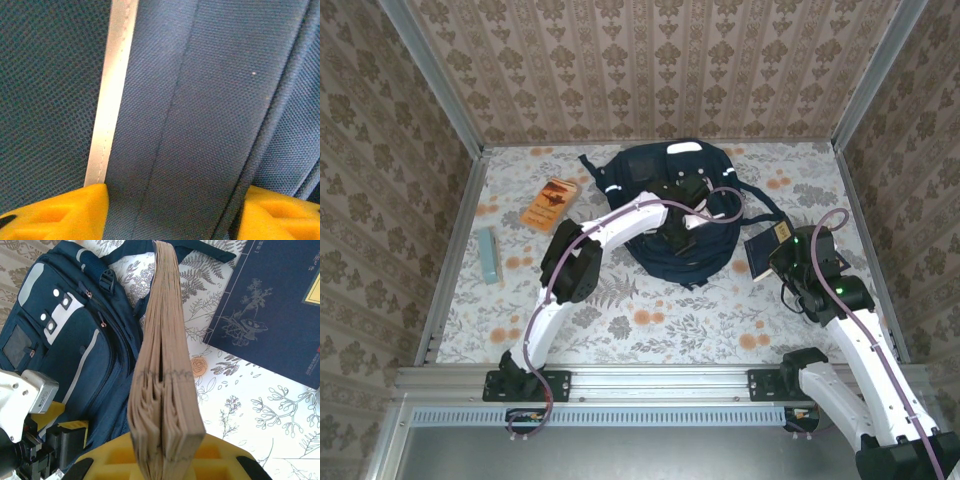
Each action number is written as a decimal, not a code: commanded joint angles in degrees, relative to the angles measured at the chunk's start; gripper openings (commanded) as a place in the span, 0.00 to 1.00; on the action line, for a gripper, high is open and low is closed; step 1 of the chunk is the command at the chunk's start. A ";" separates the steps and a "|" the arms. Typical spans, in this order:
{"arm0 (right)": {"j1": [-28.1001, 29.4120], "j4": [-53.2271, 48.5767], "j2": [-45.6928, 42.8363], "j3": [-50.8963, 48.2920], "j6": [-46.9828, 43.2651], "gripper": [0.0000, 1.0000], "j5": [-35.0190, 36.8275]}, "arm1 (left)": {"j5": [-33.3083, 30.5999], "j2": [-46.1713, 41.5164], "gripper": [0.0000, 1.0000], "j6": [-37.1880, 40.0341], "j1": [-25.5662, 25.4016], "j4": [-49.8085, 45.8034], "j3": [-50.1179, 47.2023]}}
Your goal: Pack the student bag
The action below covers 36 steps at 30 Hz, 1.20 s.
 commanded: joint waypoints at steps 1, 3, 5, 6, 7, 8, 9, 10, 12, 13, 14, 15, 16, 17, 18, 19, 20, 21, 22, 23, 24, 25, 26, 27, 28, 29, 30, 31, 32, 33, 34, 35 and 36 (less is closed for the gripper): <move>-0.37 1.16 -1.06 0.01 0.49 0.00 -1.20 | -1.57 0.82 0.47 4.44 0.32 -2.56 2.70; -0.37 1.03 -1.28 0.21 0.45 0.00 -1.54 | -1.23 -0.06 0.34 4.62 0.34 -3.22 3.52; -0.45 0.86 -1.56 0.30 0.47 0.00 -1.87 | -0.96 -1.47 0.23 4.59 0.33 -2.75 3.54; -0.45 0.77 -1.65 0.46 0.38 0.00 -2.02 | -1.03 -2.40 0.19 4.20 0.24 -2.28 3.60; -0.45 0.69 -1.80 0.61 0.32 0.00 -2.23 | -1.11 -3.40 0.16 3.82 0.23 -1.47 3.34; -0.41 0.61 -1.93 0.78 0.19 0.01 -2.62 | -1.21 -4.76 0.14 3.42 0.27 -0.32 3.05; -0.45 0.73 -2.15 0.91 0.01 0.00 -3.26 | -1.29 -6.24 0.12 2.90 0.23 1.22 2.37; -0.41 0.85 -2.28 1.13 -0.19 0.00 -3.89 | -1.43 -7.64 0.10 2.40 0.23 2.74 1.70; -0.45 1.38 -2.85 1.60 -0.85 0.01 -5.78 | -3.56 -11.05 0.10 0.66 0.24 7.01 0.10; -0.45 2.16 -3.11 1.73 -1.48 0.01 -6.89 | -5.46 -12.46 0.09 -0.43 0.31 9.13 -0.70; -0.45 2.79 -3.28 1.93 -1.86 0.01 -8.16 | -7.93 -14.00 0.08 -1.65 0.23 11.70 -1.53; -0.44 2.96 -3.19 2.29 -2.02 0.01 -9.09 | -10.53 -15.73 0.08 -2.73 0.30 14.10 -2.36; -0.37 3.00 -2.87 2.70 -2.20 0.01 -9.77 | -12.91 -16.93 0.08 -3.71 0.24 16.28 -3.09; -0.36 3.13 -2.43 3.06 -2.41 0.01 -10.89 | -15.09 -18.12 0.07 -4.63 0.23 18.48 -3.50; -0.36 3.44 -2.08 3.33 -2.49 0.01 -11.98 | -16.31 -19.02 0.07 -5.28 0.31 20.18 -3.76; -0.36 4.04 -1.87 3.32 -2.42 0.01 -13.20 | -17.37 -19.52 0.07 -5.78 0.24 21.13 -3.71; -0.36 5.01 -1.85 3.23 -1.98 0.01 -14.98 | -18.38 -20.01 0.07 -6.62 0.25 22.25 -3.63; -0.36 6.01 -1.87 2.97 -1.45 0.01 -16.54 | -19.62 -20.18 0.06 -7.41 0.23 23.32 -3.49; -0.35 7.10 -2.00 2.63 -0.87 0.01 -17.96 | -20.62 -20.27 0.06 -8.09 0.23 24.03 -3.40; -0.28 8.69 -2.11 2.15 -0.09 0.01 -19.99 | -21.27 -20.34 0.06 -8.77 0.24 24.52 -3.12; -0.32 10.29 -2.28 1.54 0.76 0.01 -21.89 | -21.60 -20.36 0.05 -9.43 0.24 24.98 -3.00; -0.29 12.54 -2.44 0.97 1.54 0.01 -23.42 | -21.45 -20.46 0.05 -9.85 0.23 25.39 -2.93; -0.28 14.48 -2.68 0.10 2.62 0.01 -25.07 | -20.98 -20.45 0.05 -10.38 0.23 25.46 -2.70; -0.21 16.30 -2.66 -0.74 3.75 0.01 -26.25 | -20.26 -20.45 0.05 -10.71 0.23 25.38 -2.41; -0.19 18.17 -2.59 -1.66 5.06 0.01 -27.38 | -19.45 -20.45 0.05 -11.02 0.17 25.23 -2.10; -0.11 20.28 -2.27 -2.83 6.25 0.01 -28.70 | -18.98 -20.37 0.05 -11.29 0.10 25.07 -1.75; -0.02 22.26 -2.04 -3.57 7.37 0.01 -29.66 | -18.66 -20.36 0.05 -11.42 0.05 24.94 -1.62; 0.13 23.36 -1.86 -4.06 8.01 0.01 -30.01 | -18.67 -20.28 0.05 -11.36 -0.08 24.92 -1.46; 0.33 24.23 -1.85 -4.30 8.49 0.01 -29.86 | -18.69 -20.20 0.05 -11.34 -0.25 24.71 -1.32; 0.51 25.17 -1.99 -4.56 8.84 0.01 -29.42 | -18.98 -20.13 0.05 -11.45 -0.27 24.46 -1.15; 0.73 26.10 -2.11 -4.81 9.18 0.01 -28.89 | -18.98 -20.18 0.05 -11.51 -0.36 24.20 -1.03; 0.93 27.24 -1.96 -5.25 9.60 0.01 -28.35 | -18.70 -20.31 0.05 -11.61 -0.45 23.97 -1.02; 1.03 28.72 -1.50 -5.66 10.18 0.01 -28.10 | -18.52 -20.52 0.05 -11.74 -0.55 23.81 -1.13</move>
